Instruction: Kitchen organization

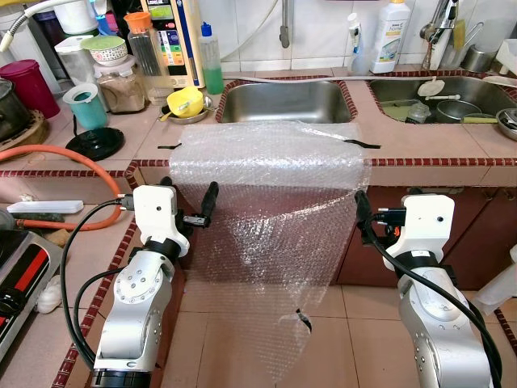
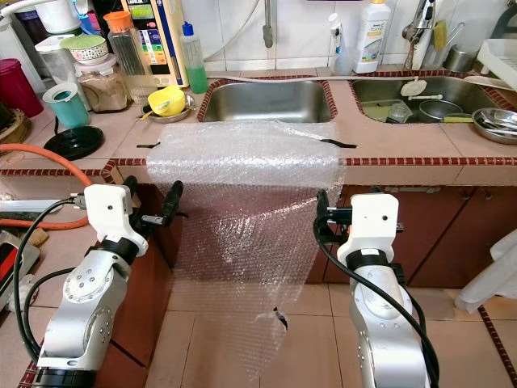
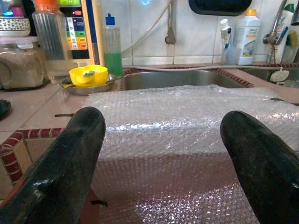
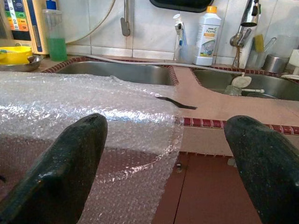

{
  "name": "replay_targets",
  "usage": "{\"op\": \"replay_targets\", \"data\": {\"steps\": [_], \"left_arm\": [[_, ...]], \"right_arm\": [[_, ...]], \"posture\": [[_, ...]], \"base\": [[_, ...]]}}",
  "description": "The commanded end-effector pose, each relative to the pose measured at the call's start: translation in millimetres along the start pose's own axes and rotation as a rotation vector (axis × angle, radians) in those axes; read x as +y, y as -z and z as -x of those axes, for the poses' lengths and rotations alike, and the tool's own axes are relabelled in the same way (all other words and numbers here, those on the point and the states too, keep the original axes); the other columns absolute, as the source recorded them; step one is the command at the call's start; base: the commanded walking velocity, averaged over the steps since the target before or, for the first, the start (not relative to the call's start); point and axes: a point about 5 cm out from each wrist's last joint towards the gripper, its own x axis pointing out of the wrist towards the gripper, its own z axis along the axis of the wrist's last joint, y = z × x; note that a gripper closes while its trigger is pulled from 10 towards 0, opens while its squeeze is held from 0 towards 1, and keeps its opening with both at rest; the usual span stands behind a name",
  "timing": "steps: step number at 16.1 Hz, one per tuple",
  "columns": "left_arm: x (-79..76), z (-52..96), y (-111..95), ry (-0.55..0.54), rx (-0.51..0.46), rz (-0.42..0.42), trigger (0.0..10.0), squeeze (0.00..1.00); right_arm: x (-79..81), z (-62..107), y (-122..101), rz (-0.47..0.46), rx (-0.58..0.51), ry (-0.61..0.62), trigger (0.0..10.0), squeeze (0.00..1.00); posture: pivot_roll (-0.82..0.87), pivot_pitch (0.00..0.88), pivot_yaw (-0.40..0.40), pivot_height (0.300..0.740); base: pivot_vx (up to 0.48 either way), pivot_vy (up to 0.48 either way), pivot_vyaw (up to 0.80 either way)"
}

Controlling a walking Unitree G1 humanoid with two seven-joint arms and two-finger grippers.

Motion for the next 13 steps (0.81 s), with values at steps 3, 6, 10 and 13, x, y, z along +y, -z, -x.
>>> {"op": "replay_targets", "data": {"steps": [3, 6, 10, 13], "left_arm": [[3.5, 0.7, -2, -0.013, 0.001, -0.010, 10.0, 0.00], [3.5, 0.7, -2, -0.013, 0.001, -0.010, 10.0, 0.00], [5.1, -2.3, -1, -0.054, -0.009, -0.015, 10.0, 0.00], [0.2, -2.4, -4, -0.043, -0.024, -0.015, 10.0, 0.00]], "right_arm": [[1.3, -1.8, -3, 0.000, -0.016, 0.001, 10.0, 0.00], [1.3, -1.8, -3, 0.000, -0.016, 0.001, 10.0, 0.00], [7.5, -4.2, 3, -0.032, 0.011, -0.044, 10.0, 0.00], [11.5, -3.6, 6, -0.053, 0.035, -0.087, 10.0, 0.00]], "posture": [[-0.02, 0.000, 0.095, 0.740], [-0.02, 0.000, 0.095, 0.740], [-0.01, 0.000, 0.073, 0.740], [-0.01, 0.000, 0.078, 0.740]], "base": [[0.000, 0.000, 0.00], [0.000, 0.000, 0.00], [0.000, 0.000, 0.00], [0.000, 0.000, 0.00]]}}
